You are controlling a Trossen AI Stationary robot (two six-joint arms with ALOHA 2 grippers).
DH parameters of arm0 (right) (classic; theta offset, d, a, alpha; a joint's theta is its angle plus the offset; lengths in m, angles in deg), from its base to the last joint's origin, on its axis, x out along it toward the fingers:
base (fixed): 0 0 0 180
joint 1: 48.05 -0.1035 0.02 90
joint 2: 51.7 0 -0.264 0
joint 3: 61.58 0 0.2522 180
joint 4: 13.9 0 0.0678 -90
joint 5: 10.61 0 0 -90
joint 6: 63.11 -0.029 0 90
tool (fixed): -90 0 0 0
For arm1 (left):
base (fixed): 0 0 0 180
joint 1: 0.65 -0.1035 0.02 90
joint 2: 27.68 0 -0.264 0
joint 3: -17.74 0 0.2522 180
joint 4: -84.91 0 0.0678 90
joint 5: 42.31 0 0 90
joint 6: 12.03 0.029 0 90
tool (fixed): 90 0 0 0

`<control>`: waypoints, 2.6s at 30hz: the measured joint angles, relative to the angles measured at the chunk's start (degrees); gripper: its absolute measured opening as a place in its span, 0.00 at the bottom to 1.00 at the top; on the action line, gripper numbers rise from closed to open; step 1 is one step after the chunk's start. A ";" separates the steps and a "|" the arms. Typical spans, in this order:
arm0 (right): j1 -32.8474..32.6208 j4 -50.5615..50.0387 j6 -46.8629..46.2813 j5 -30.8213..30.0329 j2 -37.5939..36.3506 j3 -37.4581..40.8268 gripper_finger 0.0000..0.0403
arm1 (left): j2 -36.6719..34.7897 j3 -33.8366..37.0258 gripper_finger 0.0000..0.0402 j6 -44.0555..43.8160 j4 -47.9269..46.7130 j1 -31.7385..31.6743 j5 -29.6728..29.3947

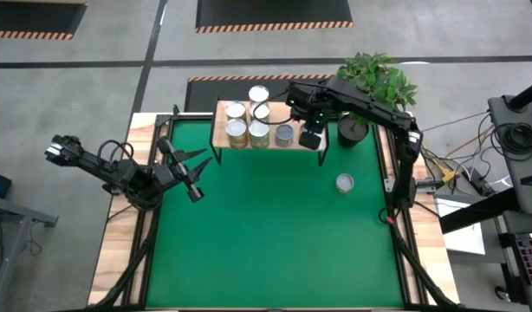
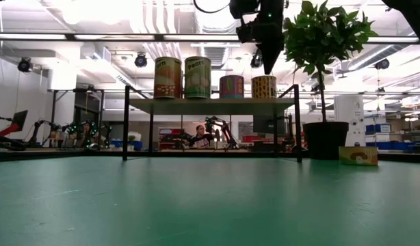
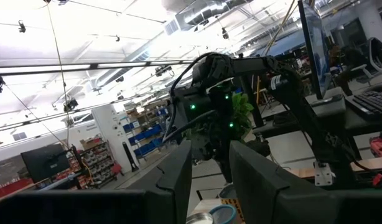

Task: Pick and place cans onto a shelf
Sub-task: Put the small canned beans on the shelf

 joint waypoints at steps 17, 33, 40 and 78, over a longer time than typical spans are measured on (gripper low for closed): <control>-1.40 6.07 1.46 1.50 -0.17 2.42 0.02 | 0.00 -0.02 0.23 0.00 0.00 0.01 0.00; -1.41 2.80 0.35 3.25 -0.08 3.06 0.02 | 0.00 -0.02 0.23 0.00 0.00 0.01 0.00; -1.69 4.83 -1.36 3.49 0.16 4.95 0.02 | 0.00 -0.02 0.23 0.00 0.00 0.02 0.00; -4.21 4.31 -3.49 5.77 -1.80 0.20 0.02 | 0.00 -0.02 0.23 0.00 0.24 0.00 0.04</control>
